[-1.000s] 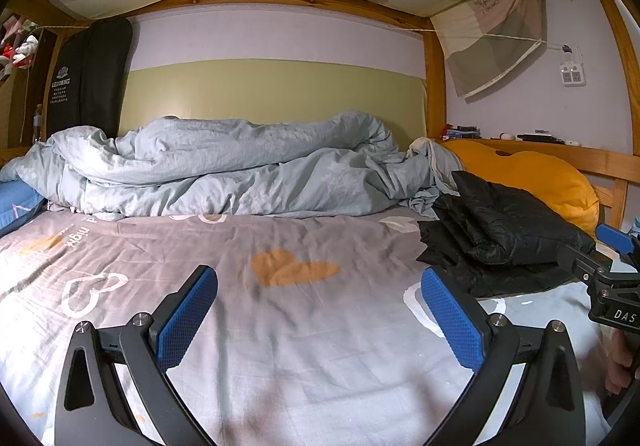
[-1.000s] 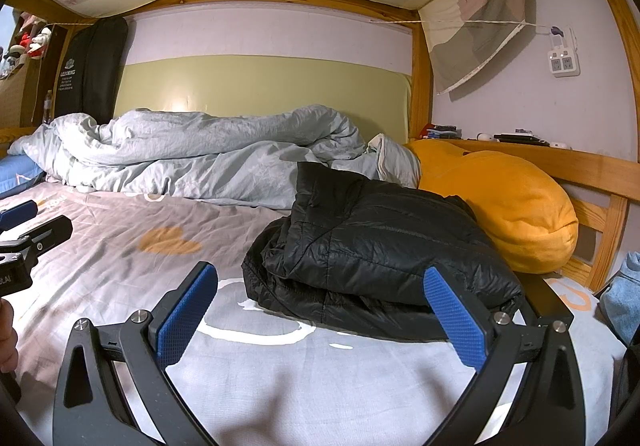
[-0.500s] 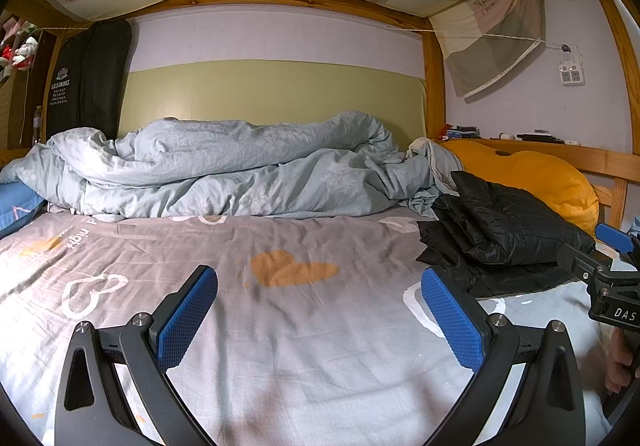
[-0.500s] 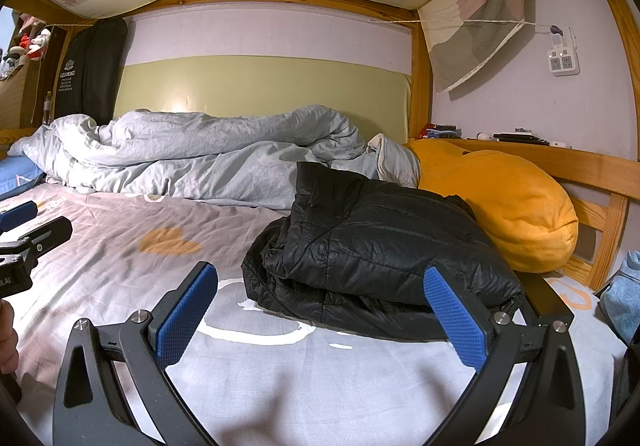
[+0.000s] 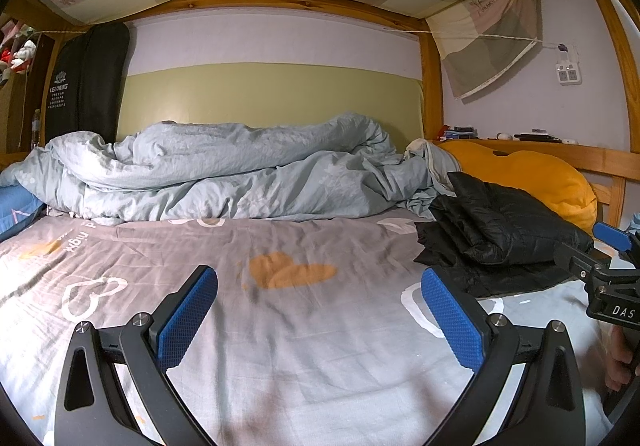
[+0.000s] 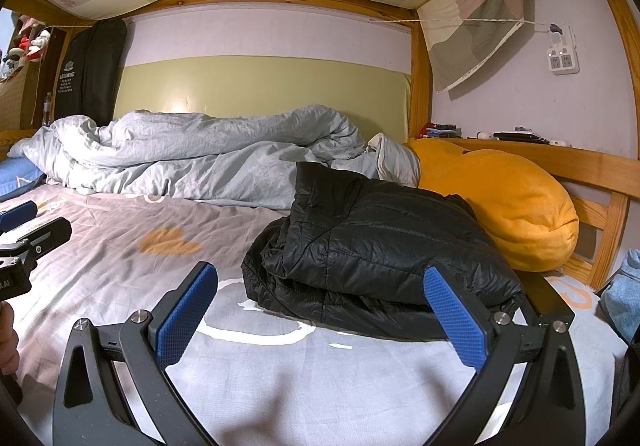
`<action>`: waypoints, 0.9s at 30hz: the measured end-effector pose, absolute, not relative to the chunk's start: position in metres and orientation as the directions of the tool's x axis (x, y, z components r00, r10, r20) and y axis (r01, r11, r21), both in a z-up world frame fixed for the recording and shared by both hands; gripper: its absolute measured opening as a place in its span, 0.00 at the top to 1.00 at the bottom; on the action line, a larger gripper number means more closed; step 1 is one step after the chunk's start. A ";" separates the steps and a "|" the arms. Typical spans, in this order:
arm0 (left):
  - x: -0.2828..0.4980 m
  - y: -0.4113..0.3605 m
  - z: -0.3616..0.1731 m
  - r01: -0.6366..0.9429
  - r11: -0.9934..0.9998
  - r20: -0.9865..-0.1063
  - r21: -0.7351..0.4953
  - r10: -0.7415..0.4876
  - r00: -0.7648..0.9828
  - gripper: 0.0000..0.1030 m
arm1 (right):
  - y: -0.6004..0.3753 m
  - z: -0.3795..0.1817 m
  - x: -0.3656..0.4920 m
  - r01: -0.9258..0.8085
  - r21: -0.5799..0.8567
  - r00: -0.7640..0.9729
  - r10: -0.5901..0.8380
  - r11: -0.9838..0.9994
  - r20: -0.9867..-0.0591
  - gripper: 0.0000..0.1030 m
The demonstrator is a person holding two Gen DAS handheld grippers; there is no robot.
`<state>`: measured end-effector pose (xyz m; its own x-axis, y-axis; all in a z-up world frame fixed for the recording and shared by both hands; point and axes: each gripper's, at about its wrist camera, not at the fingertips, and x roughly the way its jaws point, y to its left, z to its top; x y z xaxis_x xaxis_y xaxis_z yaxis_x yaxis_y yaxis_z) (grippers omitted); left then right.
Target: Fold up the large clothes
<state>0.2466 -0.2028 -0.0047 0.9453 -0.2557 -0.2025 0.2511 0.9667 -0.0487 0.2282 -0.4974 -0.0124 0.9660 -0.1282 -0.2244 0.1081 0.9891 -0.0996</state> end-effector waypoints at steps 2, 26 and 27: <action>0.245 -0.203 -0.005 0.251 0.967 -0.202 -0.050 -0.256 0.945 0.00 | -0.496 -0.012 0.228 0.109 -0.100 0.966 -0.129 0.989 -0.226 0.00; 0.237 -0.198 -0.003 0.257 0.966 -0.167 -0.027 -0.258 0.952 0.00 | -0.493 -0.011 0.227 0.114 -0.097 0.964 -0.134 0.989 -0.230 0.00; 0.238 -0.198 -0.003 0.257 0.966 -0.169 -0.028 -0.258 0.951 0.00 | -0.493 -0.011 0.227 0.114 -0.095 0.964 -0.134 0.989 -0.231 0.00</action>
<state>0.2381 -0.1979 -0.0028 0.9512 -0.2579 -0.1694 0.2569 0.9660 -0.0284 0.2273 -0.4934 -0.0110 0.9637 -0.1336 -0.2309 0.1143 0.9889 -0.0953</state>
